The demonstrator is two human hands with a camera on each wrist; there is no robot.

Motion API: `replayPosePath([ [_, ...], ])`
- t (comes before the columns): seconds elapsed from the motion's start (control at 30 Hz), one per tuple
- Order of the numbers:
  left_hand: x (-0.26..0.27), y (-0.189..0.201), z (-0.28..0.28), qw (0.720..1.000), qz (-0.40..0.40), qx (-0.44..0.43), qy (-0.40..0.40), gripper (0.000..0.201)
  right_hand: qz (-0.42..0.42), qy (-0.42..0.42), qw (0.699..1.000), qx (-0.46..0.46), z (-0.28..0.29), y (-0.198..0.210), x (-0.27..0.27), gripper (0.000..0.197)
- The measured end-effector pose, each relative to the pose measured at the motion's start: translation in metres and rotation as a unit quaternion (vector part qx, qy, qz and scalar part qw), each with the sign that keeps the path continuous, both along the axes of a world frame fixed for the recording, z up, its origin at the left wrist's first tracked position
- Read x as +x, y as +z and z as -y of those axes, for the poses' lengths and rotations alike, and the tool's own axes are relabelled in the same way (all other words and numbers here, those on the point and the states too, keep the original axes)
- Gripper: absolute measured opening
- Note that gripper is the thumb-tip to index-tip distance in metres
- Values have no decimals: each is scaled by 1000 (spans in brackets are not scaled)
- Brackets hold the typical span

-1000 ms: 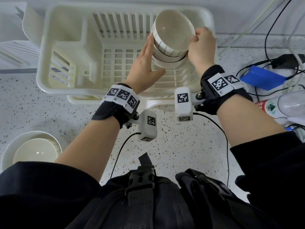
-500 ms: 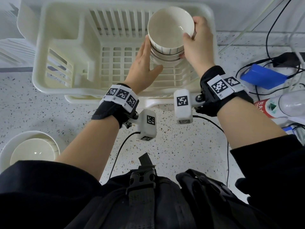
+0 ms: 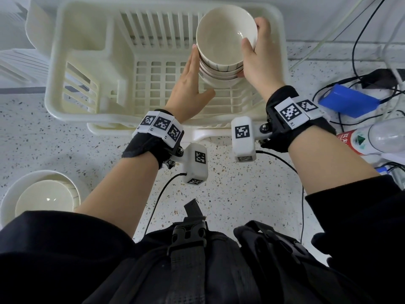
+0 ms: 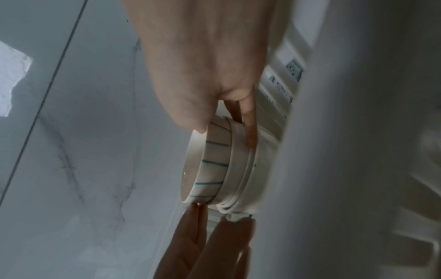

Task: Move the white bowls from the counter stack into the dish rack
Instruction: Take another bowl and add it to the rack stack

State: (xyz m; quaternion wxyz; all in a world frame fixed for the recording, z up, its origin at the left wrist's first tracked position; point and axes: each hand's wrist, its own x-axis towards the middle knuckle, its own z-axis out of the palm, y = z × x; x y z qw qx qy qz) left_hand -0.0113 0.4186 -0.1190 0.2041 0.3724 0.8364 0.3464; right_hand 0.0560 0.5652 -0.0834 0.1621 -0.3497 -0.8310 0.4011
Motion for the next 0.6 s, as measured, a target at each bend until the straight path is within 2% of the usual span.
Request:
replayPosePath([
  [0.1, 7, 10, 7, 999, 9, -23, 24, 86, 4, -6, 999, -40, 3, 5, 6, 49],
  [0.23, 23, 27, 27, 998, 27, -38, 52, 84, -3, -58, 997, -53, 17, 15, 27, 51],
  [0.3, 35, 34, 42, 997, 26, -41, 66, 82, -44, -78, 994, -60, 30, 20, 40, 46],
  [0.4, 56, 42, 66, 996, 9, -25, 80, 71, -128, -90, 986, -59, 57, 27, 60, 27],
  [0.47, 70, 47, 84, 996, -4, 10, 86, 58, -167, -68, 981, -66, 77, 32, 71, 19],
  [0.6, 95, 50, 124, 986, -15, 75, 146, 40, -215, 29, 969, -121, 127, 41, 87, 18],
])
